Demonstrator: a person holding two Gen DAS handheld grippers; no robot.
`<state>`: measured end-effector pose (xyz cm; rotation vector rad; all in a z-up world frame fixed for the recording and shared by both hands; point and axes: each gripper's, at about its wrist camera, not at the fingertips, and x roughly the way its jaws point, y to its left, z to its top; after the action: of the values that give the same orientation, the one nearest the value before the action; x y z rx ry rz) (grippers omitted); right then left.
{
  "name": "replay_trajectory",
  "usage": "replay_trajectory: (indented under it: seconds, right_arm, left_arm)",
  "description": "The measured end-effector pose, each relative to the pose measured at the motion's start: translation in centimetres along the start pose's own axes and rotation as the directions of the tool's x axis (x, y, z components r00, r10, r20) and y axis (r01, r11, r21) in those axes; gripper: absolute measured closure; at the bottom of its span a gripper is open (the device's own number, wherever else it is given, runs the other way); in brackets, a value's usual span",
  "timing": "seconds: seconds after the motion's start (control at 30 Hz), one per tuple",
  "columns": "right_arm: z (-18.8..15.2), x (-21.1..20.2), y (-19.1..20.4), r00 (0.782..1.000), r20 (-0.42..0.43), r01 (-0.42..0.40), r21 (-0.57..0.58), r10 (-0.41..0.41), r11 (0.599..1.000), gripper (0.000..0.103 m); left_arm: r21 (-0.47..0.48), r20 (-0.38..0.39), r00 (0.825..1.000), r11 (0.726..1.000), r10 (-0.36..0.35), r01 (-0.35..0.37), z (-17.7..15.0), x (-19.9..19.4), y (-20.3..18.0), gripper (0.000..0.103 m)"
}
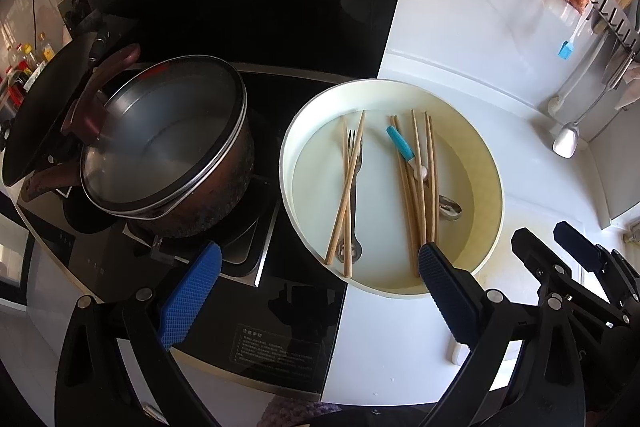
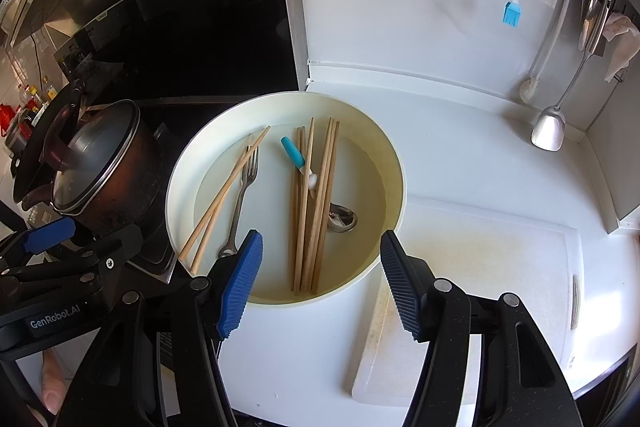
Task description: Organize utensils
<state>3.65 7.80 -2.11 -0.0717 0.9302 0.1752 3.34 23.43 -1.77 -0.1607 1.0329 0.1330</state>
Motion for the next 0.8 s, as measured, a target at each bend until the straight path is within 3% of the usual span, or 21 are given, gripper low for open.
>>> replay_trajectory:
  seconds: [0.13, 0.37, 0.53, 0.8]
  right_arm:
    - [-0.13, 0.17, 0.25, 1.0, -0.004, -0.001, -0.003, 0.001, 1.0, 0.044]
    - [-0.2, 0.39, 0.43, 1.0, -0.005, -0.001, -0.002, 0.001, 1.0, 0.044]
    - [-0.26, 0.45, 0.56, 1.0, -0.001, 0.0, -0.001, 0.0, 1.0, 0.044]
    - [-0.24, 0.55, 0.59, 1.0, -0.002, -0.001, -0.003, 0.001, 1.0, 0.044]
  left_arm:
    - [0.01, 0.009, 1.0, 1.0, 0.002, -0.002, -0.15, 0.05, -0.05, 0.006]
    - [0.03, 0.036, 0.997, 0.998, -0.063, 0.062, -0.51, -0.32, -0.35, 0.008]
    - [0.033, 0.037, 0.999, 0.999, 0.022, -0.023, -0.04, -0.42, -0.45, 0.006]
    - [0.003, 0.008, 1.0, 1.0, 0.016, -0.016, 0.06, 0.12, 0.23, 0.006]
